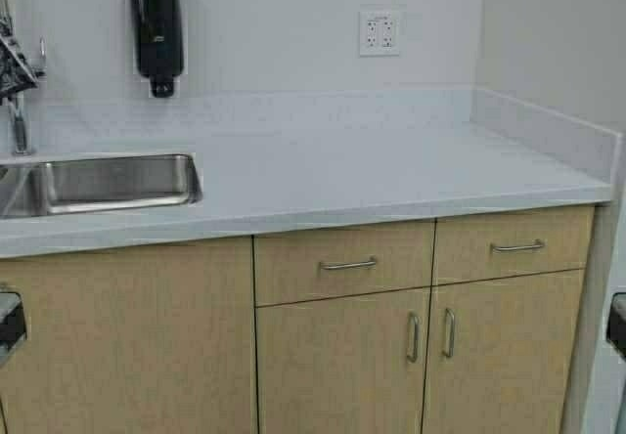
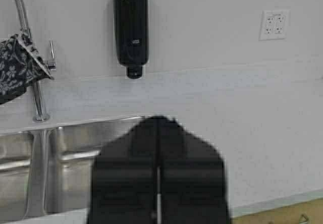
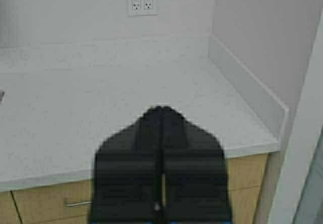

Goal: Get the cloth and wipe up the spill under the wine glass

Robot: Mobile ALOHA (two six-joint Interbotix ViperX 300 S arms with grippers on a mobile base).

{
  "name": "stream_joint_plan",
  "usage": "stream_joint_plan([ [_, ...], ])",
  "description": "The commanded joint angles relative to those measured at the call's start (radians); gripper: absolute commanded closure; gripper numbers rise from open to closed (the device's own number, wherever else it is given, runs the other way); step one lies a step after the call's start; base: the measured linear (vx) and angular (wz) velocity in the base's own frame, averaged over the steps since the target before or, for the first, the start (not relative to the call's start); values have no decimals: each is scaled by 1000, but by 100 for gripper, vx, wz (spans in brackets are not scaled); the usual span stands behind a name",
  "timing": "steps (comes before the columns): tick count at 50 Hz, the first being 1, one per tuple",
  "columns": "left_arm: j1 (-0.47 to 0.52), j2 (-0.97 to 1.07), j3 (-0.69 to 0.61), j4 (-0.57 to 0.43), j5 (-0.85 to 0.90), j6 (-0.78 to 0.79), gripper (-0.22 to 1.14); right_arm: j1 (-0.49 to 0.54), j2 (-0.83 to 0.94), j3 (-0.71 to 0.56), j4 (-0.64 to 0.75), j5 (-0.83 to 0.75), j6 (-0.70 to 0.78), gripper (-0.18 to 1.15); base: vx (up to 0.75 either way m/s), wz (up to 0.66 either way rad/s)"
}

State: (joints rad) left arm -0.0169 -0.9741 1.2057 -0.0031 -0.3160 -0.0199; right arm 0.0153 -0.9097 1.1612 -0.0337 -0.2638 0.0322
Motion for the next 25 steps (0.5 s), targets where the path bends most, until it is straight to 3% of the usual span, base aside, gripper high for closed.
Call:
stream_joint_plan([
  [1, 0, 9, -8, 2, -14, -2, 89, 0, 0, -29, 0, -8, 5, 92, 21, 1],
  [13, 0, 12, 18, 2, -34, -2, 89, 0, -2, -34, 0, -15, 49, 92, 23, 8],
  [25, 0, 12, 29, 2, -34, -3, 89, 0, -5, -37, -2, -20, 64, 92, 24, 26],
])
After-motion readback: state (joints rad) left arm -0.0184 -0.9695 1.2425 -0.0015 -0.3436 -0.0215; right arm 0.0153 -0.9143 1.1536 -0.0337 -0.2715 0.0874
